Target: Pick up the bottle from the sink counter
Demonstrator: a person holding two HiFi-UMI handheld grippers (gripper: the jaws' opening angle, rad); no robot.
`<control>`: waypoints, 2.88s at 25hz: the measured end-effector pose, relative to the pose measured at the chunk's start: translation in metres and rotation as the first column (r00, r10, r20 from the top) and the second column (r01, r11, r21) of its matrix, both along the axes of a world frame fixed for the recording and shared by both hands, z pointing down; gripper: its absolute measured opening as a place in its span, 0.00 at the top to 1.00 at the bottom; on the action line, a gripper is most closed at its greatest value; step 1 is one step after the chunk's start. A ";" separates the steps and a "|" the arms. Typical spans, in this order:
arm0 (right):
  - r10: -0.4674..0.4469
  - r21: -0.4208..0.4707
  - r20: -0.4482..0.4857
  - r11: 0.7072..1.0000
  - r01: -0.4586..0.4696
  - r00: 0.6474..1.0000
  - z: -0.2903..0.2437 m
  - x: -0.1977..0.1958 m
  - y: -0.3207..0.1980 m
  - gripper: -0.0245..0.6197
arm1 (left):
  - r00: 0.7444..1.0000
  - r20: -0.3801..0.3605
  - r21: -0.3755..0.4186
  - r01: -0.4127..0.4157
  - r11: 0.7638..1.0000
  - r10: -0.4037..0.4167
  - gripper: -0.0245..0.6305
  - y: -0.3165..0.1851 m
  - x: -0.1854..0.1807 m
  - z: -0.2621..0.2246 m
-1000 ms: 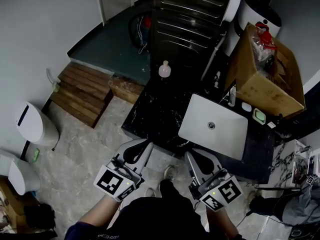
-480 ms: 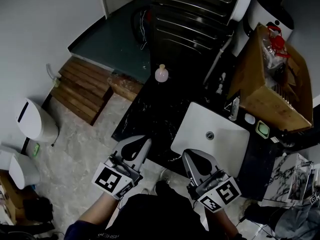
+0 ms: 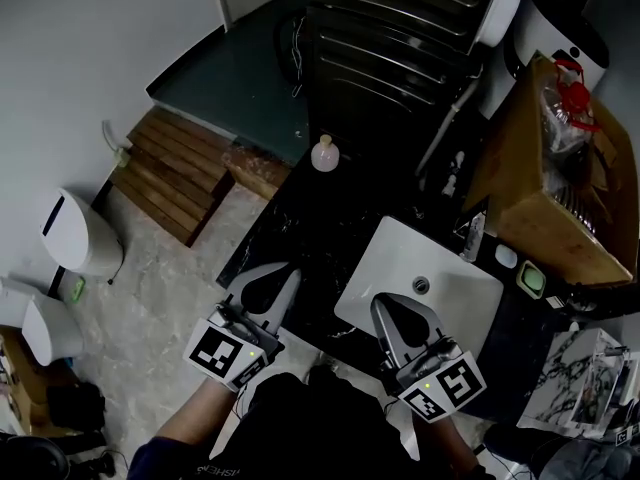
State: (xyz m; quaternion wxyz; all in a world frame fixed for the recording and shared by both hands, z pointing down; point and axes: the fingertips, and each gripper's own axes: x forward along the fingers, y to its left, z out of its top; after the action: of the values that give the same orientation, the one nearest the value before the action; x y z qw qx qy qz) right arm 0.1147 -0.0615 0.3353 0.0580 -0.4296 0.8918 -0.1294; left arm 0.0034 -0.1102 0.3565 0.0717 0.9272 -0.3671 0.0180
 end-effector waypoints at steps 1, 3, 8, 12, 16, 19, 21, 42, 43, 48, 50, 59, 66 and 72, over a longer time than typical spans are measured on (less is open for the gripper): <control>-0.001 0.000 0.001 1.000 0.001 1.000 0.000 0.002 -0.002 0.93 | 1.000 0.013 -0.007 -0.002 1.000 0.002 0.95 -0.002 0.000 0.004; -0.004 0.000 -0.001 1.000 0.004 1.000 0.001 0.004 -0.006 0.93 | 1.000 0.020 -0.009 0.001 1.000 -0.001 0.95 -0.008 0.002 0.007; -0.002 -0.006 -0.011 1.000 0.002 1.000 0.002 0.007 -0.017 0.93 | 1.000 0.001 0.010 0.006 1.000 -0.006 0.95 -0.031 0.008 0.005; 0.016 -0.011 -0.013 1.000 -0.016 1.000 0.005 0.011 -0.027 0.93 | 1.000 0.014 0.019 -0.011 1.000 0.011 0.95 -0.054 0.010 0.009; 0.043 -0.031 -0.011 0.999 -0.043 0.999 0.012 0.010 -0.040 0.93 | 0.999 0.035 0.008 -0.040 0.999 0.039 0.95 -0.083 0.011 0.021; 0.072 -0.044 -0.005 0.996 -0.072 0.997 0.019 0.007 -0.050 0.93 | 0.997 0.045 0.000 -0.065 0.998 0.065 0.95 -0.106 0.012 0.030; 0.093 -0.050 0.003 0.994 -0.092 0.996 0.024 0.004 -0.056 0.93 | 0.995 0.056 -0.003 -0.088 0.996 0.088 0.95 -0.120 0.014 0.036; 0.207 -0.170 -0.004 0.964 -0.205 0.978 0.060 -0.004 -0.108 0.93 | 0.988 0.078 0.006 -0.132 0.991 0.131 0.95 -0.248 0.026 0.092; 0.213 -0.169 0.003 0.963 -0.210 0.977 0.061 -0.004 -0.111 0.93 | 0.988 0.077 0.004 -0.131 0.991 0.130 0.95 -0.252 0.026 0.094; 0.211 -0.185 -0.031 0.959 -0.213 0.977 0.078 -0.002 -0.119 0.93 | 0.986 0.092 0.003 -0.140 0.990 0.139 0.95 -0.269 0.029 0.105; 0.208 -0.195 -0.031 0.958 -0.210 0.978 0.082 -0.003 -0.123 0.93 | 0.985 0.102 0.004 -0.141 0.990 0.140 0.93 -0.275 0.030 0.110; 0.207 -0.218 -0.042 0.953 -0.211 0.977 0.094 -0.007 -0.135 0.93 | 0.978 0.137 -0.002 -0.158 0.987 0.156 0.82 -0.303 0.037 0.130; 0.216 -0.234 -0.047 0.947 -0.221 0.975 0.105 -0.003 -0.144 0.93 | 0.974 0.156 -0.014 -0.162 0.987 0.162 0.72 -0.319 0.046 0.146; 0.212 -0.243 -0.050 0.945 -0.218 0.976 0.112 -0.004 -0.155 0.93 | 0.966 0.181 -0.036 -0.181 0.983 0.184 0.68 -0.331 0.053 0.163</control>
State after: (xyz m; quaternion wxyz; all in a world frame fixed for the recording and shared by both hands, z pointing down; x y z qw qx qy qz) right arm 0.1110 -0.2162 0.4471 0.0076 -0.5297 0.8171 -0.2275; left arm 0.0566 -0.4415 0.5190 0.0443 0.9507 -0.2851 0.1133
